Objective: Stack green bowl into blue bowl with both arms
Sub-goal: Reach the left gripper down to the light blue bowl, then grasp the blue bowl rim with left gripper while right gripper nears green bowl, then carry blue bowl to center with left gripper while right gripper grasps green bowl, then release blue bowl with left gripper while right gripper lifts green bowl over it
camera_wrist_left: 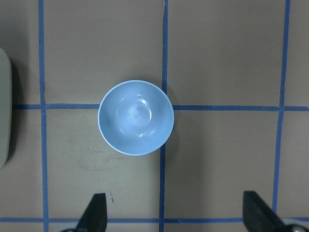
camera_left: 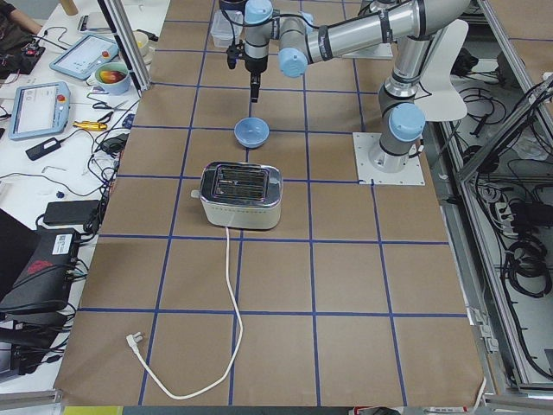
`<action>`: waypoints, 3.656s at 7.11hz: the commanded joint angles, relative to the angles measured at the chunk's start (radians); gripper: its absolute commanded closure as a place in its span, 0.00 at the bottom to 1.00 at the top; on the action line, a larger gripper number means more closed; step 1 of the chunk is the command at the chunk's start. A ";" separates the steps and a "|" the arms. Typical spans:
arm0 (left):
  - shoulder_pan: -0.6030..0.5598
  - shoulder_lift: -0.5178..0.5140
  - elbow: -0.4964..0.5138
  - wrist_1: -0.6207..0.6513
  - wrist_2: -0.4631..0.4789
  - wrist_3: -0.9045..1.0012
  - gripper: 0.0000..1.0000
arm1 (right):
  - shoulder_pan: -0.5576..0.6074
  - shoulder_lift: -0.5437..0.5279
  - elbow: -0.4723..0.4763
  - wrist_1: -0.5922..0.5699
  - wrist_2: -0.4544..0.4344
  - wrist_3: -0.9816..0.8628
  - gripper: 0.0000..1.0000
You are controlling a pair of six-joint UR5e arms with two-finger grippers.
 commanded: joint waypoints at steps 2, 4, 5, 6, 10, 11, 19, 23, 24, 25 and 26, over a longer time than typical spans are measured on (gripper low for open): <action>-0.009 -0.133 -0.104 0.282 0.003 0.012 0.00 | -0.081 0.037 0.029 0.004 -0.006 -0.041 0.00; -0.009 -0.193 -0.121 0.291 0.008 0.002 0.56 | -0.233 0.046 0.130 -0.017 -0.015 -0.205 0.00; -0.012 -0.193 -0.126 0.294 0.028 -0.003 0.93 | -0.328 0.046 0.170 -0.022 -0.010 -0.284 0.00; -0.012 -0.186 -0.118 0.294 0.028 -0.033 1.00 | -0.417 0.045 0.210 -0.060 -0.012 -0.352 0.00; -0.282 -0.210 0.021 0.248 0.117 -0.328 0.99 | -0.520 0.046 0.306 -0.131 -0.014 -0.448 0.00; -0.370 -0.230 0.082 0.207 0.105 -0.504 0.97 | -0.528 0.046 0.381 -0.210 -0.015 -0.449 0.00; -0.265 -0.177 0.159 0.245 -0.079 -0.451 0.00 | -0.571 0.121 0.682 -0.548 -0.073 -0.527 1.00; 0.044 0.151 0.169 -0.245 -0.054 0.035 0.00 | -0.537 0.085 0.634 -0.540 0.042 -0.471 1.00; 0.043 0.208 0.175 -0.342 -0.023 0.036 0.00 | -0.461 0.077 0.592 -0.511 0.102 -0.387 1.00; 0.048 0.224 0.182 -0.364 -0.020 0.036 0.00 | -0.359 0.078 0.543 -0.473 0.106 -0.263 1.00; 0.064 0.218 0.217 -0.366 -0.021 0.036 0.00 | -0.250 0.088 0.496 -0.456 0.111 -0.103 1.00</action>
